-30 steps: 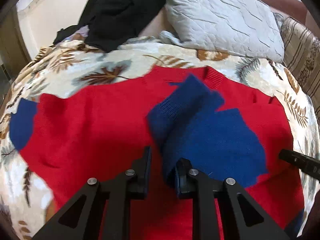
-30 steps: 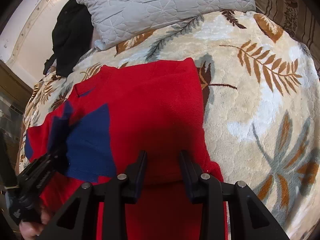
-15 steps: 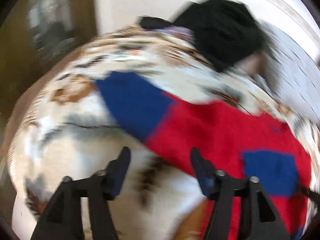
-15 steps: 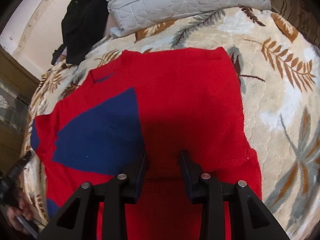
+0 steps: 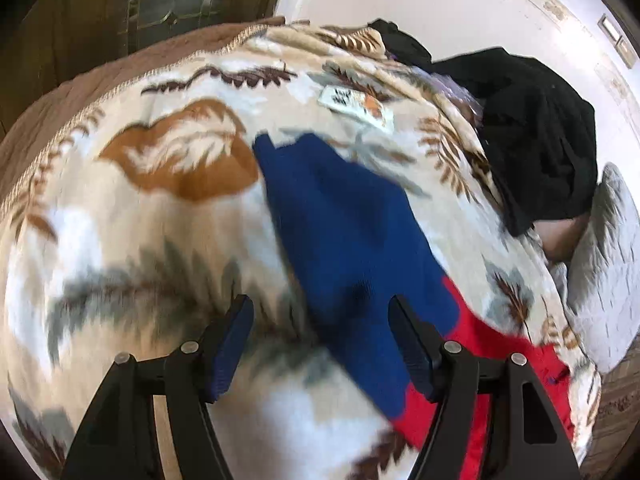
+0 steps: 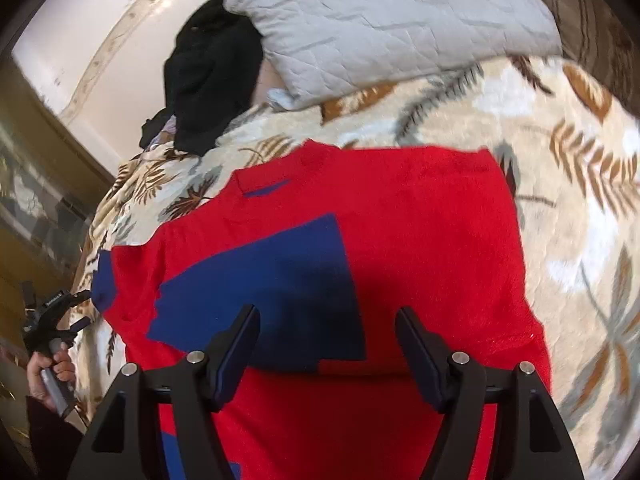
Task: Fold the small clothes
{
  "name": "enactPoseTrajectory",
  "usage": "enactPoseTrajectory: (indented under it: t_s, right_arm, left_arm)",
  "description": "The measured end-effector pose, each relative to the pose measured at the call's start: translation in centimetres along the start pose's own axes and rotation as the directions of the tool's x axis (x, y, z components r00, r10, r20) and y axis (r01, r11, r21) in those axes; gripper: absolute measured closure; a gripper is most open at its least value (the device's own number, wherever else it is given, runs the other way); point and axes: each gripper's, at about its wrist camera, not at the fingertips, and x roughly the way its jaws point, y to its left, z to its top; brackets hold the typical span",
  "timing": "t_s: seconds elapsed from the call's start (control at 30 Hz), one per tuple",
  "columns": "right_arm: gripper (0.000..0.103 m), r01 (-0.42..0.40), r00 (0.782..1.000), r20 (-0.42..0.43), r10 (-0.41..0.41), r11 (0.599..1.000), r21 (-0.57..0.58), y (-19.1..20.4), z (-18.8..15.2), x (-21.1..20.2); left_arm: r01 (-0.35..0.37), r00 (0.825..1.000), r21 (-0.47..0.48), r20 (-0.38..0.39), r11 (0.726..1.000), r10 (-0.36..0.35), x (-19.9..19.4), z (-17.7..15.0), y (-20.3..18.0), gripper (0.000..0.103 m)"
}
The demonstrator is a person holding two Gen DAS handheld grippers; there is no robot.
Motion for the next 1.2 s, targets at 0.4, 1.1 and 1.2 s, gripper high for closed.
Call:
enactPoseTrajectory:
  t_s: [0.4,1.1,1.2]
  right_arm:
    - [0.031,0.022,0.999,0.040,-0.021,0.999,-0.029,0.1,0.4,0.1]
    - [0.031,-0.023,0.997,0.077,0.016,0.996,0.087,-4.7,1.5,-4.8]
    - [0.031,-0.067,0.996,0.067,0.059,0.991,0.120,-5.4,1.9,-4.9]
  left_arm:
    - [0.050,0.995,0.081,0.077,0.995,-0.057,0.5,1.5,-2.4,0.096]
    - [0.348,0.933,0.743,-0.219,0.572,-0.284,-6.9,-20.8,-29.5,0.093]
    - [0.367,0.923,0.710,-0.200,0.601,-0.327,-8.9,-19.5,-27.9,0.065]
